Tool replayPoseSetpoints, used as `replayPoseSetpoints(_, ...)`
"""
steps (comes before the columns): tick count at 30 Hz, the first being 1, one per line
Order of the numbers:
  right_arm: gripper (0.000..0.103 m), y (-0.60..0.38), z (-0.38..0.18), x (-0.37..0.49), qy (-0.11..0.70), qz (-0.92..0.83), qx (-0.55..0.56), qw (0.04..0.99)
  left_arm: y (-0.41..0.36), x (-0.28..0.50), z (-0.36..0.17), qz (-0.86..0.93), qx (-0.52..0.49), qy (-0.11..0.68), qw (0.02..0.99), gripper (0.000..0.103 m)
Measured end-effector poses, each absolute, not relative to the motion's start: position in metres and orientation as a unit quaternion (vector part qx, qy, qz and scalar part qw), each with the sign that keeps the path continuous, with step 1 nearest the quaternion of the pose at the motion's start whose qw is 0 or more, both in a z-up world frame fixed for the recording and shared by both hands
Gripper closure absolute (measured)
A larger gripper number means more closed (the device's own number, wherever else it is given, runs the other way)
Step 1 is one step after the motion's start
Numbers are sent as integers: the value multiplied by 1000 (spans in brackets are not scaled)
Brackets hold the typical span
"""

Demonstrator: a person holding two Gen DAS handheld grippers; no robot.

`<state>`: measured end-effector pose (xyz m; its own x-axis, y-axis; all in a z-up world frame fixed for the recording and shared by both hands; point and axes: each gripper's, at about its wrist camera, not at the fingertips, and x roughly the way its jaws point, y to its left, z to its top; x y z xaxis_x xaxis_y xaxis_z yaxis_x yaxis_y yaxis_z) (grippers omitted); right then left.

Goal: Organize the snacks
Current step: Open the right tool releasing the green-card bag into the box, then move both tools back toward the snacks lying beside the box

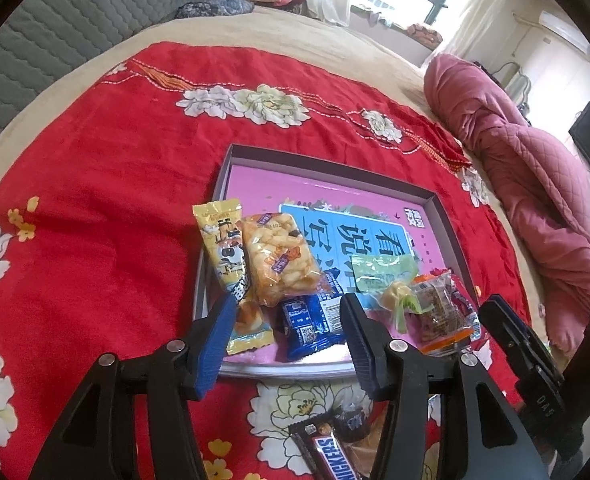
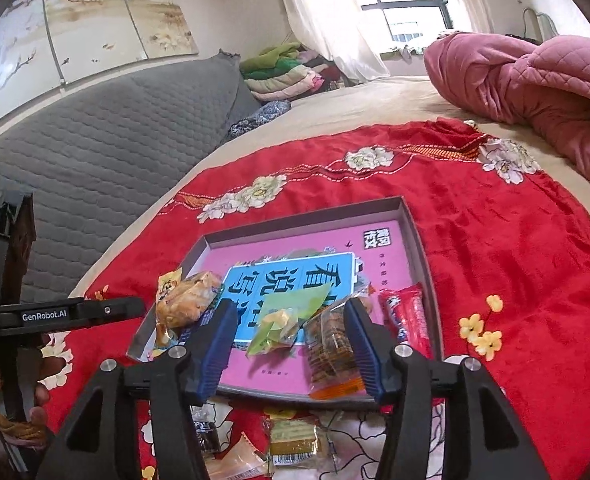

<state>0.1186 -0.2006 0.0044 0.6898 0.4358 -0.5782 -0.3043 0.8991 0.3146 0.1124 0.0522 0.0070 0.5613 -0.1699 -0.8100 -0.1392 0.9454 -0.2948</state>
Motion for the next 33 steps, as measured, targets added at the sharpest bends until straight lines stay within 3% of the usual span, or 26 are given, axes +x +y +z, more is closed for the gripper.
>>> replayPoseSetpoints(33,34,-204,21,83,332,204,91,916,32,74,14,-42,-132,513,847,46)
